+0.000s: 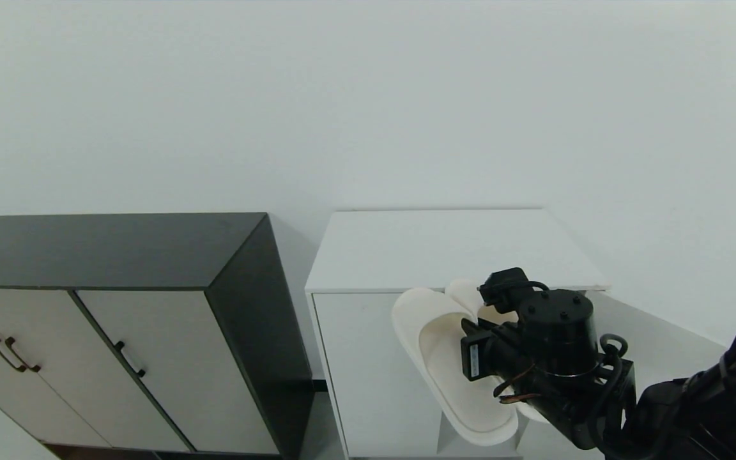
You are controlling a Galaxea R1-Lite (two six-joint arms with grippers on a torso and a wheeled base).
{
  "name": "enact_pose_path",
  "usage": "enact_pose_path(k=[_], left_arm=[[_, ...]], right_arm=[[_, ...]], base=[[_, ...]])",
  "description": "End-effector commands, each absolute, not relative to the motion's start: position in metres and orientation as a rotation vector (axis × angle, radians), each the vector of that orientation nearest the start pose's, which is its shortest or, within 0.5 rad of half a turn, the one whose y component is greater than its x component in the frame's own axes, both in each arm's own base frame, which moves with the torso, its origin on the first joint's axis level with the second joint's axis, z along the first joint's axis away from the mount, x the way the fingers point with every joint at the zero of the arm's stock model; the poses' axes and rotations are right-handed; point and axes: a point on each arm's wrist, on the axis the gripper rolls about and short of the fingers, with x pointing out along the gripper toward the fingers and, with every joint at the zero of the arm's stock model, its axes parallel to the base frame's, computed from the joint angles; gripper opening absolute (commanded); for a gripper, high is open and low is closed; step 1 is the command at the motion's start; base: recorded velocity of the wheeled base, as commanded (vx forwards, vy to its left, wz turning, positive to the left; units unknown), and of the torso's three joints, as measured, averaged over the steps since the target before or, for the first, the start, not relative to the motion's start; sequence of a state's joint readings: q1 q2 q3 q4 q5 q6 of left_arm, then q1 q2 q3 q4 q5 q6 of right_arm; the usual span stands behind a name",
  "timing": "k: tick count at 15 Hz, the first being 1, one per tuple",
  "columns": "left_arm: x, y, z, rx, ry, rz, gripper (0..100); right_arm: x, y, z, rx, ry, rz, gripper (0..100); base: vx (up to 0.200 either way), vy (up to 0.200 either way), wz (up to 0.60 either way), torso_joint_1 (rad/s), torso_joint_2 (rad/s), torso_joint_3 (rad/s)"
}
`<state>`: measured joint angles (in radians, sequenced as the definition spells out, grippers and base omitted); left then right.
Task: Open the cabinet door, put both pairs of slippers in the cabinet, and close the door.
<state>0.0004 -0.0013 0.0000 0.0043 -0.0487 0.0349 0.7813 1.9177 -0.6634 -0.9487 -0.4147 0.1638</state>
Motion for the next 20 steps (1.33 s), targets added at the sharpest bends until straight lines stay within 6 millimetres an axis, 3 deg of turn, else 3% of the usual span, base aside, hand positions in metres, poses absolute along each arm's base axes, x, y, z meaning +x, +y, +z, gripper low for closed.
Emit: enact_pose_path(k=[1, 9, 12, 14, 16, 18, 20], left_arm=[[-0.023, -0.001, 0.075, 0.035, 0.004, -0.049, 0], [-0.023, -0.001, 0.075, 0.035, 0.004, -0.049, 0], [-0.023, -0.001, 0.075, 0.035, 0.004, -0.048, 0], [-0.023, -0.001, 0.075, 0.035, 0.004, -0.049, 0], [-0.023, -0.001, 0.075, 0.034, 0.004, -0.048, 0], [-0.023, -0.001, 0.075, 0.034, 0.004, -0.048, 0], [-0.023, -0.001, 0.075, 0.034, 0.004, -0.048, 0]], right_arm=[[0.236, 0.221, 0.111, -0.010, 0.278, 0.340, 0], [0.232, 0.218, 0.105, -0.053, 0.275, 0.352, 0], [0.230, 0.217, 0.105, -0.056, 0.267, 0.358, 0], [0.226, 0.217, 0.115, -0.032, 0.237, 0.435, 0], [0.219, 0.211, 0.147, -0.018, 0.154, 0.533, 0], [0.215, 0.202, 0.172, -0.029, 0.129, 0.523, 0], [0.214, 0.188, 0.176, -0.036, 0.177, 0.489, 0]], base=[[0.000, -0.200, 0.00, -0.002, 0.00, -0.002], [0.000, -0.200, 0.00, 0.002, 0.00, -0.001], [0.000, 0.000, 0.00, 0.000, 0.00, 0.000], [0.000, 0.000, 0.00, 0.000, 0.00, 0.000], [0.000, 0.000, 0.00, 0.000, 0.00, 0.000], [0.000, 0.000, 0.00, 0.000, 0.00, 0.000], [0.000, 0.000, 0.00, 0.000, 0.00, 0.000]])
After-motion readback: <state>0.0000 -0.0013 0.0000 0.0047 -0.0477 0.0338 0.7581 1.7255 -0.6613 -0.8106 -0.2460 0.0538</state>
